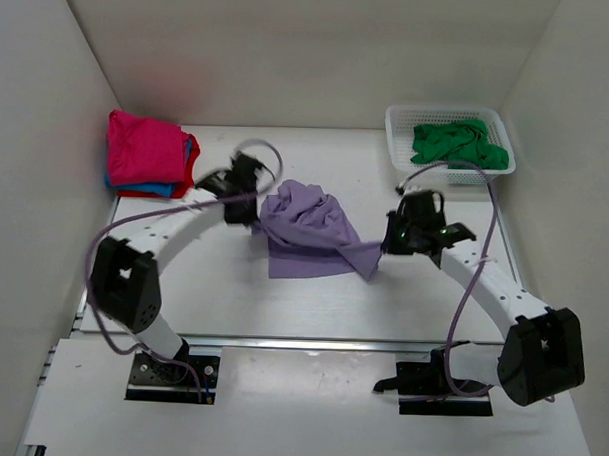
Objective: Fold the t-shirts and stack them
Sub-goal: Flatten out the tshirt
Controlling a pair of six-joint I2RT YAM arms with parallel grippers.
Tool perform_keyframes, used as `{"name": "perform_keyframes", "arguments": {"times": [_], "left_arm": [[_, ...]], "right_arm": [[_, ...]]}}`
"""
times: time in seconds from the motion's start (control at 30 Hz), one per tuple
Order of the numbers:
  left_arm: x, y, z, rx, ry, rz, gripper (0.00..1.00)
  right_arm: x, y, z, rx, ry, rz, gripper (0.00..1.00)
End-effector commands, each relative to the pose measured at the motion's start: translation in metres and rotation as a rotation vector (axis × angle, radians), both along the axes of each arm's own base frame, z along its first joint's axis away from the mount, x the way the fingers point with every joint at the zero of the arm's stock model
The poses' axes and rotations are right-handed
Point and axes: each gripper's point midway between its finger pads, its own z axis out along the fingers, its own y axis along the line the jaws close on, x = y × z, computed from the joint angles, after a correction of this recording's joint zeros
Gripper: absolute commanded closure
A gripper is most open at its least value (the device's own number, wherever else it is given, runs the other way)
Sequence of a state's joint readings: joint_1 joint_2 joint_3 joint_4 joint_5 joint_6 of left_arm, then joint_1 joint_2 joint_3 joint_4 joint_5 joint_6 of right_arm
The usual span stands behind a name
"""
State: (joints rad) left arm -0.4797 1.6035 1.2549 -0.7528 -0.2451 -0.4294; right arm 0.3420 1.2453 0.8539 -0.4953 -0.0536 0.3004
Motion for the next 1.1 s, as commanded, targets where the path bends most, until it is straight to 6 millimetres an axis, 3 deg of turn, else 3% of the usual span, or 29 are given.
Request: {"name": "perform_keyframes", "arguments": {"times": [0.0, 0.03, 0.07, 0.13, 0.17, 0.27, 0.3, 0.33, 0.43, 0.57, 0.7, 0.87, 0.93, 1.07], "left_arm": [[0.031, 0.054, 0.163, -0.082, -0.349, 0.06, 1.0], [0.037, 0.059, 0.194, -0.101, -0.416, 0.078, 1.0], [0.037, 0.069, 0.209, -0.087, -0.443, 0.098, 1.0], [0.033, 0.091, 0.265, -0.087, -0.58, 0.155, 1.0], [0.034, 0.105, 0.284, -0.088, -0.631, 0.197, 1.0], [0.015, 0.141, 0.34, -0.079, -0.801, 0.296, 1.0], [0.011, 0.15, 0.349, -0.057, -0.831, 0.33, 1.0], [0.002, 0.159, 0.364, -0.04, -0.877, 0.369, 1.0], [-0.021, 0.168, 0.403, -0.039, -1.002, 0.409, 1.0], [-0.054, 0.195, 0.432, 0.052, -1.083, 0.502, 1.0], [-0.086, 0.219, 0.445, 0.166, -1.112, 0.621, 1.0], [-0.11, 0.231, 0.444, 0.245, -1.112, 0.673, 1.0], [-0.112, 0.23, 0.443, 0.252, -1.111, 0.667, 1.0], [-0.119, 0.235, 0.439, 0.284, -1.1, 0.688, 1.0]], "right_arm": [[0.042, 0.0, 0.139, 0.103, -0.368, 0.095, 1.0], [0.048, -0.008, 0.171, 0.116, -0.439, 0.083, 1.0], [0.051, -0.008, 0.203, 0.134, -0.502, 0.085, 0.99], [0.053, -0.032, 0.246, 0.121, -0.597, 0.029, 1.0], [0.051, -0.039, 0.278, 0.129, -0.669, 0.015, 1.0], [0.038, -0.079, 0.339, 0.107, -0.815, -0.076, 1.0], [0.035, -0.085, 0.347, 0.101, -0.832, -0.087, 1.0], [0.028, -0.096, 0.367, 0.09, -0.88, -0.108, 1.0], [0.015, -0.115, 0.394, 0.058, -0.938, -0.142, 1.0], [0.001, -0.119, 0.402, 0.008, -0.965, -0.172, 1.0], [-0.006, -0.142, 0.392, -0.068, -0.948, -0.28, 1.0], [-0.021, -0.197, 0.378, -0.226, -0.89, -0.563, 1.0], [-0.027, -0.209, 0.374, -0.246, -0.871, -0.654, 1.0], [-0.057, -0.247, 0.375, -0.343, -0.844, -0.905, 1.0]]}}
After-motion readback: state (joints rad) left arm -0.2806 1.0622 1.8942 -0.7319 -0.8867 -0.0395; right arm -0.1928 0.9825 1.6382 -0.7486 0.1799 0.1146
